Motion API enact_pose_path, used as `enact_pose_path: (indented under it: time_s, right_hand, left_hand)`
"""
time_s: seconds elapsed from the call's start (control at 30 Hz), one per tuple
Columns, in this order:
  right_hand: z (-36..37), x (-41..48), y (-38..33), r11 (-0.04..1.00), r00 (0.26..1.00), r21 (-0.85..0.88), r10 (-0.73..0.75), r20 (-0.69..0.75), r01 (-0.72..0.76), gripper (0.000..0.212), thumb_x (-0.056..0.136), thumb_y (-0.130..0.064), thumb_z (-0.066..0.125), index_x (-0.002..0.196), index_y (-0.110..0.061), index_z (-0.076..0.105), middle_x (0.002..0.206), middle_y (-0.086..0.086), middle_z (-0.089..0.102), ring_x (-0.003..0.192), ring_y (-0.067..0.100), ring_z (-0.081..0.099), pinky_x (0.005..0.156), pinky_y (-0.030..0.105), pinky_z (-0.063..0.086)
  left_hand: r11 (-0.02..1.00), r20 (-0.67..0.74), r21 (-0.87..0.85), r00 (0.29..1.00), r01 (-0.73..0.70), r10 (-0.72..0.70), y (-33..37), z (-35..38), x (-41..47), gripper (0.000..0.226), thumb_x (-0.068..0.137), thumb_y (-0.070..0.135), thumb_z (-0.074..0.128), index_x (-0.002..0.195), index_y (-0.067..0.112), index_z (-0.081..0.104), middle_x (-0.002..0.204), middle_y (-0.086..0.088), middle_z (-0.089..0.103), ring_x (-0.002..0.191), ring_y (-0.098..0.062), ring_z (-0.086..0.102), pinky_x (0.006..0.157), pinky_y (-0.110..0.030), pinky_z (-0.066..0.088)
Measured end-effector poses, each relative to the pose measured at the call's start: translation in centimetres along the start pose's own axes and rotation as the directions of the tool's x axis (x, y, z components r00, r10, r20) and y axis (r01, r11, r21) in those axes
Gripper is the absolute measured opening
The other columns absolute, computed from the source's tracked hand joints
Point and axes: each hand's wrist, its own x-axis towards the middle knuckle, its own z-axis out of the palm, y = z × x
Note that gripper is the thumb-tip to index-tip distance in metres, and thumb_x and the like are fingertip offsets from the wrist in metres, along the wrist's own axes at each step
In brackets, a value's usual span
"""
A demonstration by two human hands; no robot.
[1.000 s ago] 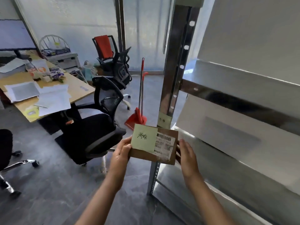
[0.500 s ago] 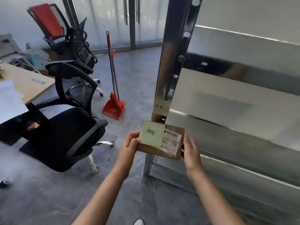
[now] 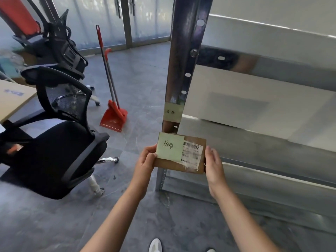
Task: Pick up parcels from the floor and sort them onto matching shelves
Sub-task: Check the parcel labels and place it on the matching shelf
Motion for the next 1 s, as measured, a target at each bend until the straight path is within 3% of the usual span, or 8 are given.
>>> enact_pose_path:
  time_s: [0.17, 0.3, 0.4, 0.57, 0.73, 0.9, 1.0]
  right_hand:
    - [-0.2, -0.2, 0.0, 1.0, 1.0, -0.011, 0.004, -0.011, -0.004, 0.043, 0.108, -0.041, 0.037, 0.113, -0.003, 0.058, 0.096, -0.001, 0.069, 0.088, 0.009, 0.064, 0.075, 0.023, 0.051]
    - [-0.7, -0.3, -0.1, 1.0, 1.0, -0.009, -0.003, -0.027, 0.003, 0.041, 0.108, -0.039, 0.037, 0.112, -0.004, 0.058, 0.094, -0.003, 0.068, 0.085, 0.006, 0.063, 0.067, 0.016, 0.051]
    - [-1.6, -0.3, 0.0, 1.0, 0.998, 0.018, -0.009, -0.057, 0.01, 0.042, 0.108, -0.039, 0.038, 0.111, -0.003, 0.058, 0.096, 0.0, 0.067, 0.087, 0.01, 0.063, 0.069, 0.017, 0.05]
    - [-4.0, 0.1, 0.2, 0.999, 0.993, 0.045, -0.01, -0.117, 0.016, 0.035, 0.108, -0.039, 0.04, 0.104, -0.01, 0.059, 0.096, -0.001, 0.067, 0.086, 0.009, 0.062, 0.073, 0.02, 0.047]
    - [-6.4, 0.9, 0.2, 0.996, 0.981, 0.084, -0.003, -0.196, 0.02, 0.029, 0.108, -0.039, 0.04, 0.101, -0.017, 0.058, 0.092, -0.005, 0.065, 0.082, 0.005, 0.06, 0.067, 0.013, 0.045]
    - [-7.7, 2.9, -0.2, 0.996, 0.973, 0.091, -0.006, -0.233, 0.028, 0.03, 0.107, -0.04, 0.041, 0.093, -0.017, 0.053, 0.092, 0.0, 0.062, 0.081, 0.01, 0.056, 0.069, 0.021, 0.045]
    - [-8.1, 4.5, -0.7, 0.994, 0.972, 0.107, 0.0, -0.235, 0.026, 0.03, 0.108, -0.04, 0.04, 0.087, -0.02, 0.049, 0.092, 0.001, 0.059, 0.082, 0.012, 0.053, 0.071, 0.022, 0.043]
  left_hand:
    - [1.0, 0.008, 0.011, 1.0, -0.008, 0.008, 0.1, 0.0, -0.1, 0.038, 0.086, 0.031, 0.049, 0.117, 0.029, 0.071, 0.125, -0.004, 0.074, 0.124, -0.026, 0.065, 0.11, -0.049, 0.051]
    - [1.0, 0.037, 0.006, 0.999, -0.011, 0.011, 0.2, 0.3, -0.4, 0.038, 0.087, 0.031, 0.049, 0.118, 0.028, 0.07, 0.127, -0.003, 0.074, 0.125, -0.024, 0.064, 0.11, -0.047, 0.051]
    - [1.0, 0.074, 0.029, 0.997, -0.009, 0.007, 0.1, 1.1, -0.7, 0.037, 0.089, 0.032, 0.05, 0.121, 0.028, 0.069, 0.129, -0.001, 0.073, 0.126, -0.023, 0.064, 0.109, -0.044, 0.051]
    - [0.998, 0.127, 0.06, 0.992, -0.01, 0.002, -0.4, 3.5, -0.6, 0.032, 0.105, 0.01, 0.044, 0.123, 0.024, 0.066, 0.129, -0.004, 0.071, 0.121, -0.023, 0.064, 0.101, -0.036, 0.054]
    - [0.998, 0.17, 0.065, 0.985, 0.007, -0.018, 0.1, 6.5, -0.5, 0.032, 0.105, 0.007, 0.044, 0.116, 0.027, 0.067, 0.118, 0.004, 0.073, 0.101, -0.009, 0.067, 0.079, -0.018, 0.056]
    - [0.998, 0.173, 0.036, 0.984, 0.045, -0.05, 0.9, 9.0, 0.8, 0.033, 0.105, 0.006, 0.043, 0.116, 0.025, 0.068, 0.124, -0.004, 0.073, 0.099, -0.009, 0.069, 0.075, -0.016, 0.057]
    - [0.999, 0.165, 0.037, 0.985, 0.04, -0.045, 1.4, 10.3, 2.0, 0.035, 0.104, 0.007, 0.043, 0.117, 0.026, 0.069, 0.121, -0.003, 0.074, 0.104, -0.012, 0.071, 0.081, -0.018, 0.057]
